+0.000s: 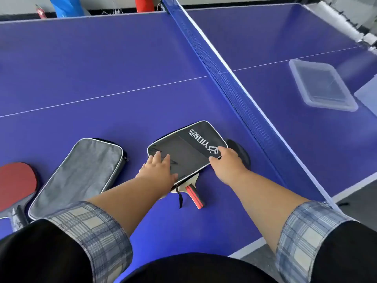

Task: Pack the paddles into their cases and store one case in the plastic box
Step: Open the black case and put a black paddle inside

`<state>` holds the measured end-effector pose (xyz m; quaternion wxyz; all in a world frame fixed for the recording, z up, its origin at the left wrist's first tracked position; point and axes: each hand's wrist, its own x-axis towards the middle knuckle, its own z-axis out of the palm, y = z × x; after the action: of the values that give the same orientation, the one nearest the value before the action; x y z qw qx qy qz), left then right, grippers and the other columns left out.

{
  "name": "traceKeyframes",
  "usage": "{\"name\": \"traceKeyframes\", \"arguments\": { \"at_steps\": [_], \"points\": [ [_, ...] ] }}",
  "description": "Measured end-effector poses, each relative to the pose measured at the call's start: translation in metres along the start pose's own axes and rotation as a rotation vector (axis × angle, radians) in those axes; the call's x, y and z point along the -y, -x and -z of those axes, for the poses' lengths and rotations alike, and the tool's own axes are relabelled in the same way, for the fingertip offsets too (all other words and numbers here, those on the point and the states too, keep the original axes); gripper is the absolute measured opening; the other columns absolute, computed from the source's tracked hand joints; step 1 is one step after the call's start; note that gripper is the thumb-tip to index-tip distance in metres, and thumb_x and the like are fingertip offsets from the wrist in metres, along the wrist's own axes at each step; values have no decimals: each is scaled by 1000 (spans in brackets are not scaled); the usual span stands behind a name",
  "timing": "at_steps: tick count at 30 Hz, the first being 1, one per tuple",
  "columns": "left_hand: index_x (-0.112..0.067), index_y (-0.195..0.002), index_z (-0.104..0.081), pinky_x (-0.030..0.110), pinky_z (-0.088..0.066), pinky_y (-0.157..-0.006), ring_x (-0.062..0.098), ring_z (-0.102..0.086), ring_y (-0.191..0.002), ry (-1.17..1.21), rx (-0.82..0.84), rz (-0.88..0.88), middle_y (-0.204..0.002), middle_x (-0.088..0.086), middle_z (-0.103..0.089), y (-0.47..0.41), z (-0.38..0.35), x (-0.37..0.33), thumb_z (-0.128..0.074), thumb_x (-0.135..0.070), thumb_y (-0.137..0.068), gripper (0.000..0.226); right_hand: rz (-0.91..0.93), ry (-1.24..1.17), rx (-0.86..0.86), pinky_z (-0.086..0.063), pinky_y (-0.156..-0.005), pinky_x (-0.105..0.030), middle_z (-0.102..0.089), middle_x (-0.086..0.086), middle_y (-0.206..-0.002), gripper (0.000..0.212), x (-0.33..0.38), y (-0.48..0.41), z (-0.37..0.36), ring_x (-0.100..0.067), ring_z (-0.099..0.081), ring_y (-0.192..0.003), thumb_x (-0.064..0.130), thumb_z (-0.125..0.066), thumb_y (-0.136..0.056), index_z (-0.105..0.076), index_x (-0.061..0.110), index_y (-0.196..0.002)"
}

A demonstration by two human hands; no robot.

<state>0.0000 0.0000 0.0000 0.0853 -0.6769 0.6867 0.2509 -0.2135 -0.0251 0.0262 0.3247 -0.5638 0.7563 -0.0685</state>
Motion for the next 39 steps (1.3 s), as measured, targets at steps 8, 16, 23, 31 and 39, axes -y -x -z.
{"name": "traceKeyframes", "arguments": {
  "at_steps": [8,16,23,31,39],
  "points": [
    [-30,-156,-7,45,-42,-93,36,-49,-122,483,-17,618,-147,9,-35,-46,-24,-24,-59,-39,-90,84,22,-3,65,-49,-98,-46,-57,-12,-137,47,8,-112,12,-36,-57,-118,26,-50,-99,-46,18,-144],
    [-33,-155,-8,47,-46,-99,34,-50,-121,648,-65,703,-145,6,-39,-50,-29,-25,-60,-24,-84,88,-43,6,226,-46,-103,-48,-59,-8,-136,70,3,-137,6,-38,-55,-122,35,-54,-93,-24,24,-155],
    [-37,-154,-10,49,-46,-101,31,-51,-120,815,-195,701,-144,3,-42,-18,-11,-8,-57,-16,-82,89,-48,-146,141,-51,-97,-47,-63,-3,-126,66,19,-96,16,-32,-61,-110,51,-55,-85,-41,24,-143],
    [-32,-156,-9,48,-41,-106,33,-50,-125,766,-235,623,-146,6,-43,63,-23,57,-62,-21,-82,92,-83,-425,122,-55,-95,-46,-65,-4,-120,59,19,23,-34,-29,-66,-100,23,-58,-94,-35,34,-146],
    [-35,-155,-16,51,-33,-111,36,-32,-139,315,-32,373,-156,4,-26,122,-56,102,-59,-39,-80,87,-449,-919,-91,-56,-64,-35,-64,5,-104,50,-7,147,-121,-19,-64,-87,13,-43,-98,-44,40,-139]
  ]
}}
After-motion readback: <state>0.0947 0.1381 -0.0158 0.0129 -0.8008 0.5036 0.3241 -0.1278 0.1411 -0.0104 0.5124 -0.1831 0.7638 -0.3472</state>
